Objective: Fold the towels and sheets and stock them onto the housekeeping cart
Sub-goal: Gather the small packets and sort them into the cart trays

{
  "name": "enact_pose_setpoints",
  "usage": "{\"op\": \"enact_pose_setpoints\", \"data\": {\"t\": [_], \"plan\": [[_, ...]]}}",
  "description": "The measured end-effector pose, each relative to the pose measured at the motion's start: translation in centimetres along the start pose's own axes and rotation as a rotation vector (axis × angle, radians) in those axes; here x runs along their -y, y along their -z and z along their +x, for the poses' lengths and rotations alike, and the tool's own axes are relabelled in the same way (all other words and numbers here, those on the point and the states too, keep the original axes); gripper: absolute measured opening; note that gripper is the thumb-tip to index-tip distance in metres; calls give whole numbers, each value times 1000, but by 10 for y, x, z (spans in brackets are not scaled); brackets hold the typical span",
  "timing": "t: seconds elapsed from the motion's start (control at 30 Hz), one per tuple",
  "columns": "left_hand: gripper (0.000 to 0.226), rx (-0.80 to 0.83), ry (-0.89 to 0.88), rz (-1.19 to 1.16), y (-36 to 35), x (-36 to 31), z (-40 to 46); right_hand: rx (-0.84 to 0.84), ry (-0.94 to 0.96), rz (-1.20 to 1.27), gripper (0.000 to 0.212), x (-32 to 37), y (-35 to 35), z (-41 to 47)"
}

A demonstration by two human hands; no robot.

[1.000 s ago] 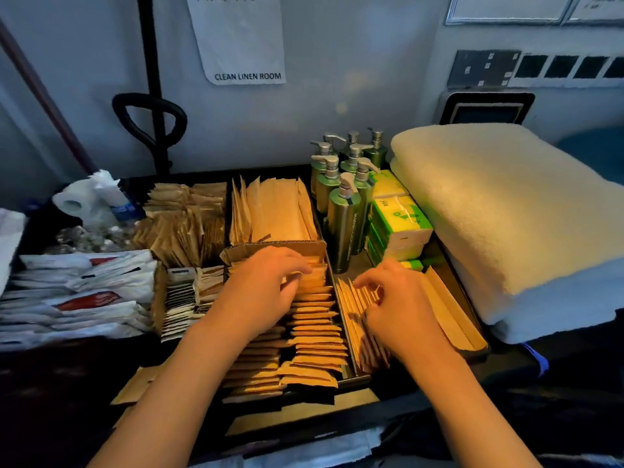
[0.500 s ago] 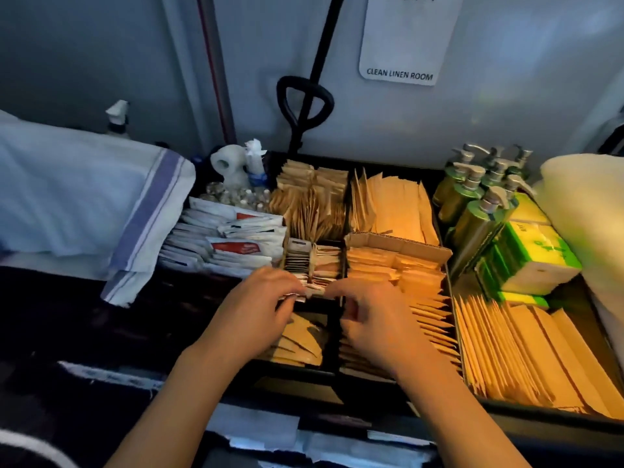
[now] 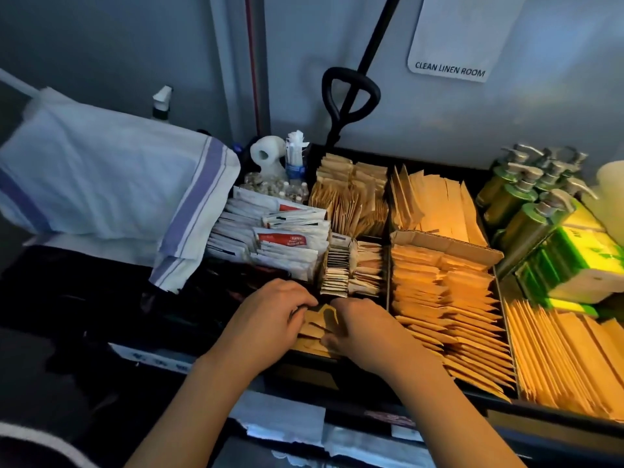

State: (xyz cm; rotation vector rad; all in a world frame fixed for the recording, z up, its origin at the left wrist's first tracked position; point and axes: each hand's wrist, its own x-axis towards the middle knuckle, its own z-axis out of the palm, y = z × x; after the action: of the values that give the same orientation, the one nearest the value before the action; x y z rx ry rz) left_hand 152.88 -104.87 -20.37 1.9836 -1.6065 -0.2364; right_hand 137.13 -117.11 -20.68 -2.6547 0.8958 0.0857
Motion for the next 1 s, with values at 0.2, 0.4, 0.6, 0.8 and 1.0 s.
{"op": "enact_pose_setpoints", "data": {"t": [0.2, 0.4, 0.6, 0.8, 1.0], "plan": [[28, 5, -17, -17, -1, 4, -2, -12, -34, -26, 35, 6, -5, 2], [35, 2, -27, -46, -7, 4, 0, -85, 15, 30, 16, 3, 3, -11], [46, -39, -11, -103, -14, -9, 11, -284, 107, 164, 12, -6, 28, -30], [24, -144, -67, -235, -14, -49, 36, -479, 98, 461, 20, -48, 66, -58], [17, -186, -205, -258, -32, -106, 70, -621, 9, 489, 25, -109, 93, -88]]}}
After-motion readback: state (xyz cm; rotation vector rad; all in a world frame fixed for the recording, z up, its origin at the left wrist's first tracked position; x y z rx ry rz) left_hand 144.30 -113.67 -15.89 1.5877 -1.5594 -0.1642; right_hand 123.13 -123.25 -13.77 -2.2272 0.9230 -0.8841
